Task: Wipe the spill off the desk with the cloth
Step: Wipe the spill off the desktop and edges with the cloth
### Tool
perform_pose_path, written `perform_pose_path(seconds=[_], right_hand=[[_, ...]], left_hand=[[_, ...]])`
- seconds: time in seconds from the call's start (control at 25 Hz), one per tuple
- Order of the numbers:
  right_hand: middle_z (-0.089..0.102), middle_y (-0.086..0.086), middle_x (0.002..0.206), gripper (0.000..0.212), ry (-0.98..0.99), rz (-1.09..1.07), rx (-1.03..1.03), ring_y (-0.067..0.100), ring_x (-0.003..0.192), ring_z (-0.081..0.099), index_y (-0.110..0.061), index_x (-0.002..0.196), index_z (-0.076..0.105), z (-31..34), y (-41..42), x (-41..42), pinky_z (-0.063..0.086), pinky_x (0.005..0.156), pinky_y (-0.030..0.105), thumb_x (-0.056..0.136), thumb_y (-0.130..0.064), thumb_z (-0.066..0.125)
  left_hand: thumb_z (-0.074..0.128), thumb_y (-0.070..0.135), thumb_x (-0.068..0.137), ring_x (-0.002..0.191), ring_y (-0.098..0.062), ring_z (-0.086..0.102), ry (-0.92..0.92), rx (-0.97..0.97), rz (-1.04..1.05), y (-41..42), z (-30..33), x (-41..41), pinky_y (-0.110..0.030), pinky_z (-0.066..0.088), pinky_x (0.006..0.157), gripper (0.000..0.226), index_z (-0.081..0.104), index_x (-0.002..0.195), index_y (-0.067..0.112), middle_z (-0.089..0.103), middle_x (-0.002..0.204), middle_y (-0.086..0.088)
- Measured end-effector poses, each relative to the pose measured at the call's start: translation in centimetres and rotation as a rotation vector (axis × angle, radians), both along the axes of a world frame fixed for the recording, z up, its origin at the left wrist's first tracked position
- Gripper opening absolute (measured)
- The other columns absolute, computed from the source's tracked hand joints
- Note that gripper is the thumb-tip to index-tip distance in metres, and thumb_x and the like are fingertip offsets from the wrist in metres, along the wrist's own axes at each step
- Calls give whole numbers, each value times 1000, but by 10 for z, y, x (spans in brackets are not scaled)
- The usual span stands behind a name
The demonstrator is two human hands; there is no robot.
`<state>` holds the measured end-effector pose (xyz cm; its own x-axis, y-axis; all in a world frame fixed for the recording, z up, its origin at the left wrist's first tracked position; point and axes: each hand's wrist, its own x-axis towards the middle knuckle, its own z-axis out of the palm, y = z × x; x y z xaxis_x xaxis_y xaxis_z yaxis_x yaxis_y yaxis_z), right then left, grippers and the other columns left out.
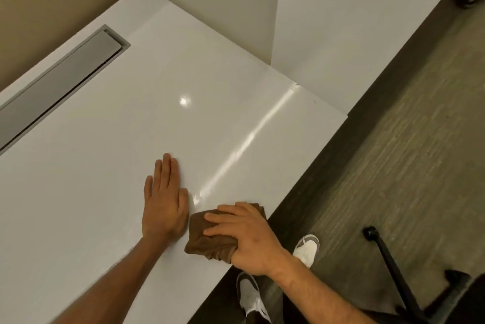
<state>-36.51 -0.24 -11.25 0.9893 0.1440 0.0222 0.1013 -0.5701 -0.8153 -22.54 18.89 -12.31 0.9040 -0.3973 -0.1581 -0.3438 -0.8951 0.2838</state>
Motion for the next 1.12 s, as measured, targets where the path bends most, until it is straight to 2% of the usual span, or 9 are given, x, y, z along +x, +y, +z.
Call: perform_pose_path(seconds=[0.12,0.24,0.4,0.48,0.6,0.68,0.72,0.92,1.12], right_hand=[[74,-9,117,28,82,-137,307,8,113,64,-32,114,71,17,10,-7,35,110,16,86,-34,68],[76,-10,111,35,223,-529,716,9,106,71,-38,111,73,42,-22,4,55,101,36,87,-14,72],[73,-23,104,56,82,-928,540,-2,99,70,-56,102,69,72,-115,47,59,95,38,89,-1,67],[70,-21,115,55,-14,-1025,370,0,108,66,-48,119,66,74,-162,76,53,104,39,90,0,64],[52,2,149,58,92,-853,-54,20,133,51,-24,149,46,43,-196,112,37,118,42,95,-7,60],[40,14,156,68,118,-722,-450,32,135,44,-15,154,36,19,-198,128,34,117,46,93,-13,64],[39,16,156,70,89,-703,-515,34,133,45,-13,154,35,13,-199,137,35,115,48,91,-14,66],[54,14,147,60,-15,-580,-206,33,130,53,-12,147,50,6,-190,161,40,113,48,90,-3,66],[60,9,143,44,-14,-353,20,29,131,55,-14,130,67,8,-126,105,38,116,48,86,-8,70]], left_hand=[[18,34,103,163,-15,-12,11,1,8,-1,2,0,-44,-2,132,71,-6,168,18,-11,177,3],[19,34,102,163,-15,-11,23,-3,18,-4,7,-1,-44,-3,132,72,-4,168,16,-10,177,1],[19,30,99,162,-14,-11,24,-15,27,-7,12,-3,-42,-4,132,73,-2,168,13,-8,177,2],[18,31,99,162,-14,-12,24,-15,20,-8,12,-2,-41,-5,132,74,-3,167,14,-9,177,2],[19,31,98,162,-13,-13,19,-11,24,-7,11,-1,-39,-7,131,75,-3,167,15,-10,177,2],[18,32,97,162,-13,-13,15,-13,28,-6,10,-2,-39,-6,131,75,-3,168,15,-10,177,3],[18,32,97,162,-13,-13,14,-9,27,-7,10,-1,-39,-6,131,75,-3,168,15,-10,177,3],[22,30,99,162,-14,-12,13,0,27,-7,10,1,-38,-7,131,75,-2,168,15,-10,176,3],[23,30,101,162,-13,-14,18,0,25,-7,9,-1,-39,-7,131,73,-4,168,17,-12,176,3]])
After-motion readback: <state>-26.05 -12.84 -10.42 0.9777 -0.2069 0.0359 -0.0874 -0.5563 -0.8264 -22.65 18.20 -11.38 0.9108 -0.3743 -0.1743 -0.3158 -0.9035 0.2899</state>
